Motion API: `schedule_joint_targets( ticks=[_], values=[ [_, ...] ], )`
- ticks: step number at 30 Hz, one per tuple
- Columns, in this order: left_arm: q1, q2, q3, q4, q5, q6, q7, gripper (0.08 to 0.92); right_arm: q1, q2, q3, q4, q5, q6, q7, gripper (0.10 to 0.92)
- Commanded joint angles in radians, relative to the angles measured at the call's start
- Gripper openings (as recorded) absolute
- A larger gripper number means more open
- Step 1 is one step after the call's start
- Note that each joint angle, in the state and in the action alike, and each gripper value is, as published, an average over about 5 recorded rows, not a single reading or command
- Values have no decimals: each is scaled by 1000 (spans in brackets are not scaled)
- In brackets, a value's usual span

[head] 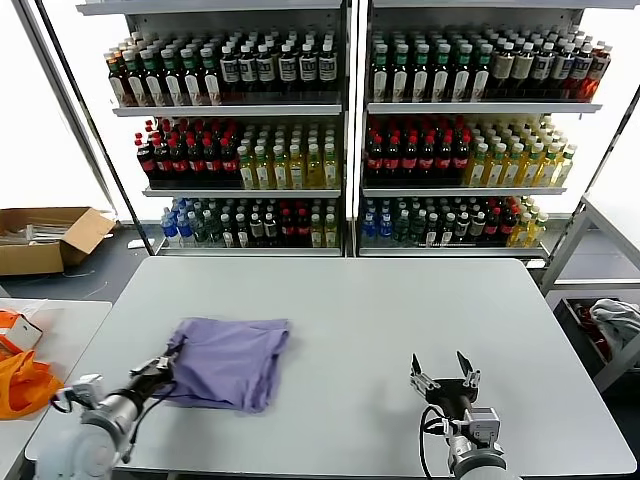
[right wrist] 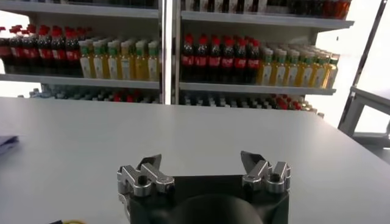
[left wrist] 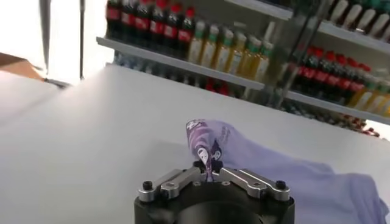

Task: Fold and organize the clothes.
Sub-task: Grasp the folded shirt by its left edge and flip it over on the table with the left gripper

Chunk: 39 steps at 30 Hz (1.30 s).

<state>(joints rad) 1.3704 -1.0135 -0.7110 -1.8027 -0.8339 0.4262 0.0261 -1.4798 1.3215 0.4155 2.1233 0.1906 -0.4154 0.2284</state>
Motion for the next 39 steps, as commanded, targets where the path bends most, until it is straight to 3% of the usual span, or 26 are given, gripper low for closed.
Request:
schedule_joint_targets(
  ticks=[1,5,8,12,15,19,23,28,39],
  values=[
    [27,252,-353,76,-103,11,39,91,70,-2,-26,-49,25,-4,-1,823],
    [17,354,-465,77,-144,25,46,91,86,-5,-40,-58,27,-11,-1,823],
    [12,372,-471,-26,-132,33,37,91,92,-3,-42,-64,27,-16,-1,823],
    [21,291,-342,-247,-51,51,31,91,86,3,-37,-60,26,-19,1,823],
    [54,192,-146,-357,41,59,40,91,66,4,-22,-49,26,-17,1,823],
    [88,80,149,-303,215,23,60,91,22,1,12,-36,26,-4,1,823],
    [55,12,296,-183,285,6,62,91,-15,-1,35,-27,23,8,2,823],
    [-2,13,329,-156,250,19,45,91,-36,11,35,-27,9,15,2,823],
    [-33,31,310,-260,143,45,-18,91,-19,36,-7,-22,-30,9,1,823]
  ],
)
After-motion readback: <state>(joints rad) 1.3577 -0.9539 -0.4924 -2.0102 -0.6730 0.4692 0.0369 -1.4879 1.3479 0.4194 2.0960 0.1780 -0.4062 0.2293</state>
